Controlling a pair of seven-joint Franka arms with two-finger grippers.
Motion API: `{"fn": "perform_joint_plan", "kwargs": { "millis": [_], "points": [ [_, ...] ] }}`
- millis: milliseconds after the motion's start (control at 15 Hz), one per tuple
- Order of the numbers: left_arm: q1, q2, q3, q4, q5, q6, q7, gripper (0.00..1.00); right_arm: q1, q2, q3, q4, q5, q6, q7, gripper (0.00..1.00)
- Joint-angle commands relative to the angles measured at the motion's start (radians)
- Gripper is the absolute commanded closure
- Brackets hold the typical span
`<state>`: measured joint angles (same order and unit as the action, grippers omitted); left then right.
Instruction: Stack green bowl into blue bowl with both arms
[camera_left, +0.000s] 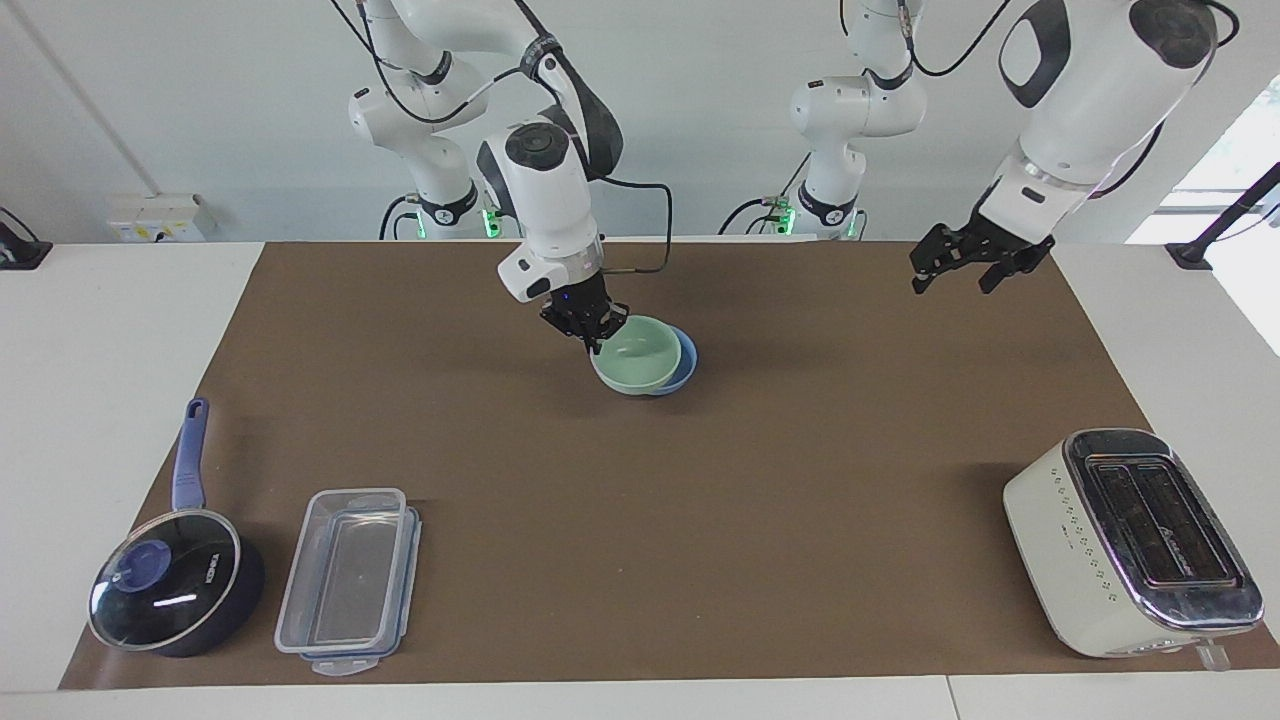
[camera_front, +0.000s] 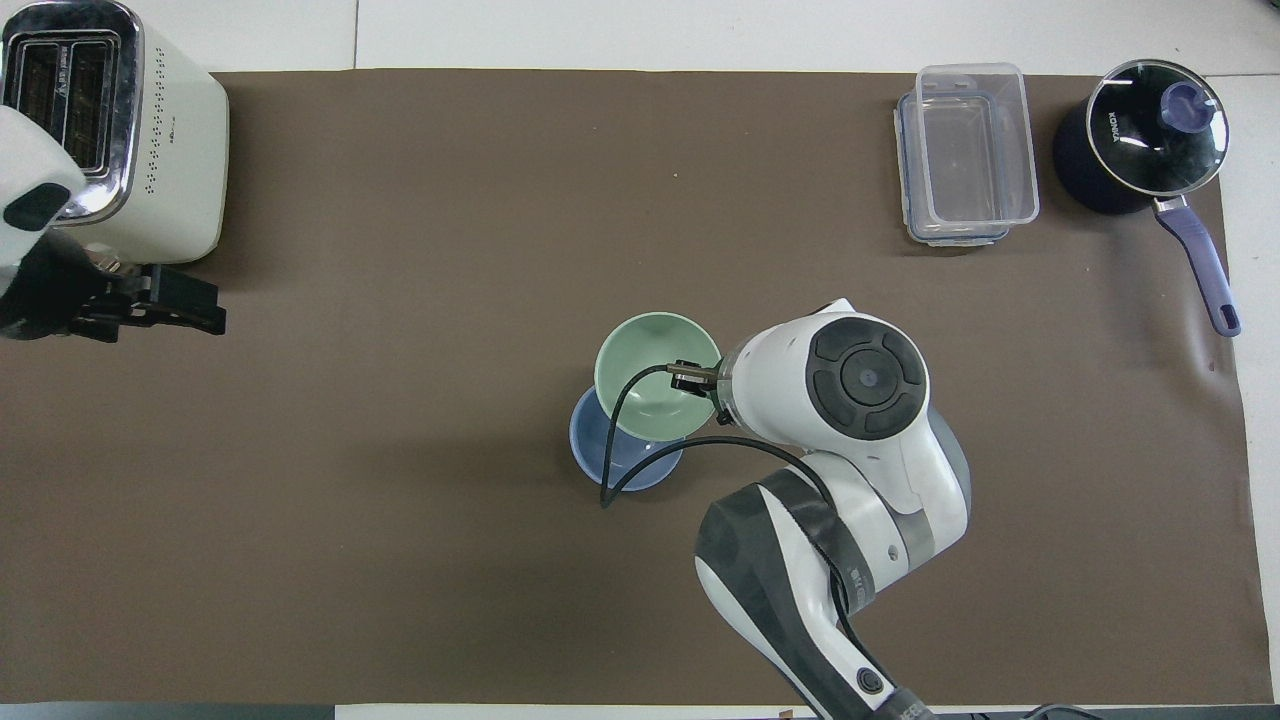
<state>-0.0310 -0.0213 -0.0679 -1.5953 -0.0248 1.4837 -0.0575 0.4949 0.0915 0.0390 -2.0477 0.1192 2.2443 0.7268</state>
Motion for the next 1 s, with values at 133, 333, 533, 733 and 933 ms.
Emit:
{"fn": "perform_joint_plan", "kwargs": {
  "millis": [133,333,533,733,933],
  "points": [
    [0.003,0.003,-0.013,0.063,0.028,-0.108,0.008,0.00,0.037,0.013,-0.004,-0.020,0.028,0.020,0.011,1.00],
    [-0.001,-0.038,-0.012,-0.029,0.028,-0.067,0.005,0.00,0.042,0.008,-0.004,-0.035,0.028,0.021,0.011,1.00],
    [-0.012,-0.051,-0.003,-0.058,0.022,-0.016,-0.004,0.00,0.044,-0.001,-0.002,-0.071,0.028,0.041,0.010,1.00],
    [-0.029,-0.039,0.014,-0.045,0.019,0.036,-0.001,0.00,0.047,-0.010,-0.002,-0.091,0.028,0.050,0.008,1.00],
    [-0.026,0.017,0.017,-0.008,0.023,0.075,0.007,0.00,0.079,0.022,-0.002,-0.086,0.028,0.095,0.011,1.00]
  ]
}}
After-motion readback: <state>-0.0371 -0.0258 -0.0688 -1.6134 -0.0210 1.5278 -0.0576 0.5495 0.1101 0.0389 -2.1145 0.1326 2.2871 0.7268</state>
